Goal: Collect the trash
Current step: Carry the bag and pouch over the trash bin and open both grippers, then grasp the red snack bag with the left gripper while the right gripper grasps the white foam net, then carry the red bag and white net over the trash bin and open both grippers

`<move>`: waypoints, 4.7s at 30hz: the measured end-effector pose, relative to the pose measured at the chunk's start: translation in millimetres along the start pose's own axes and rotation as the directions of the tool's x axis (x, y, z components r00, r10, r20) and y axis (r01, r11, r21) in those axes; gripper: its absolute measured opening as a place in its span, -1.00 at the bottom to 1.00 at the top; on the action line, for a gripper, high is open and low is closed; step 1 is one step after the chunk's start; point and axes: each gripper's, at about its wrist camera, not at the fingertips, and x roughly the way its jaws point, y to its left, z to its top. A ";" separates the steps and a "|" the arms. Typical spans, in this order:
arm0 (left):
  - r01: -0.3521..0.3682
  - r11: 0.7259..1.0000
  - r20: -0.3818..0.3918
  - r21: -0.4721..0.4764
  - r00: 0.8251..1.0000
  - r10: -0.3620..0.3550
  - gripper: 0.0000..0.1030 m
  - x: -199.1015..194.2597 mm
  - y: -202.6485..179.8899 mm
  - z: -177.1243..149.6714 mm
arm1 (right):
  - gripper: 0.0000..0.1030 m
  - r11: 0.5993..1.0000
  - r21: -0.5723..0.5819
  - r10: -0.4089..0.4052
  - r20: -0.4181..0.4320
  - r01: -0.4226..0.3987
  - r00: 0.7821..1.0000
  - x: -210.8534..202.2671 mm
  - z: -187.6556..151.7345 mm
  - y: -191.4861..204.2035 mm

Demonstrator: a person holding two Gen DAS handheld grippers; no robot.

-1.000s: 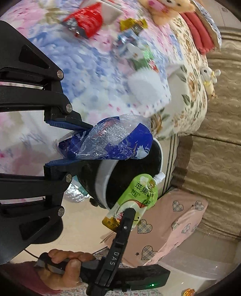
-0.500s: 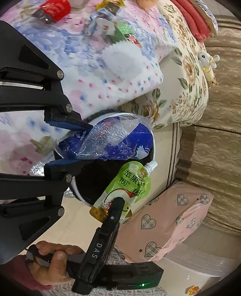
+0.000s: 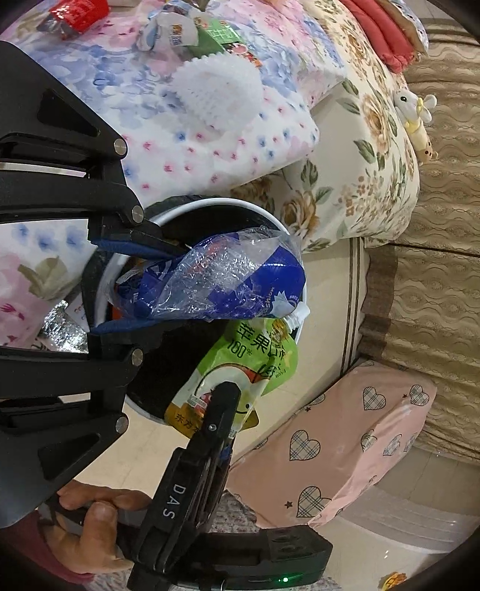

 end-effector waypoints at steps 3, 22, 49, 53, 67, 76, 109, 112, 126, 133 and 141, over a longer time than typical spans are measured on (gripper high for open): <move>-0.008 1.000 0.005 0.004 1.000 0.008 -0.17 2.4 -1.2 1.9 | -0.31 1.000 0.005 0.002 -0.001 -0.002 1.000 1.9 2.7 -1.2; -0.041 0.976 0.073 -0.216 0.996 0.058 0.52 -45.7 61.6 -76.1 | 0.36 0.997 0.029 0.070 0.044 -0.071 0.997 -7.2 -17.5 38.3; -0.219 0.823 0.095 -0.524 0.945 0.313 0.54 -142.0 195.4 -194.1 | 0.55 0.943 -0.276 0.170 -0.076 -0.185 0.982 47.3 -62.6 203.6; -0.226 0.824 0.091 -0.520 0.944 0.316 0.54 -141.6 200.7 -187.3 | 0.55 0.939 -0.302 0.154 -0.066 -0.167 0.986 57.0 -53.9 209.7; -0.218 0.819 0.087 -0.531 0.947 0.308 0.54 -119.1 224.1 -143.1 | 0.55 0.930 -0.357 0.070 -0.069 -0.090 0.995 121.2 3.1 220.8; -0.224 0.823 0.059 -0.522 0.953 0.297 -0.23 -98.3 232.8 -138.3 | -0.28 0.933 -0.357 0.005 -0.118 -0.047 0.993 149.9 3.6 217.5; -0.059 0.952 0.189 -0.302 0.974 0.121 -0.81 -123.2 114.8 -127.2 | -0.55 0.980 -0.138 0.146 -0.002 -0.145 0.989 -5.1 -49.2 126.5; -0.047 0.960 0.189 -0.275 0.977 0.102 -0.81 -118.5 102.0 -121.0 | -0.54 0.985 -0.119 0.125 0.014 -0.123 0.992 -12.6 -47.4 111.6; -0.016 0.985 0.176 -0.169 0.983 0.046 -0.81 -94.7 55.7 -84.8 | -0.54 0.996 -0.072 0.061 0.045 -0.057 0.997 -24.1 -35.9 67.4; -0.006 0.993 0.179 -0.119 0.984 0.027 -0.81 -81.6 35.8 -62.9 | -0.54 0.997 -0.062 0.041 0.051 -0.038 0.998 -23.2 -27.4 52.2; 0.000 0.998 0.179 -0.070 0.984 0.012 -0.81 -65.8 21.8 -40.5 | -0.54 0.998 -0.052 0.030 0.040 -0.028 0.999 -17.7 -20.6 38.6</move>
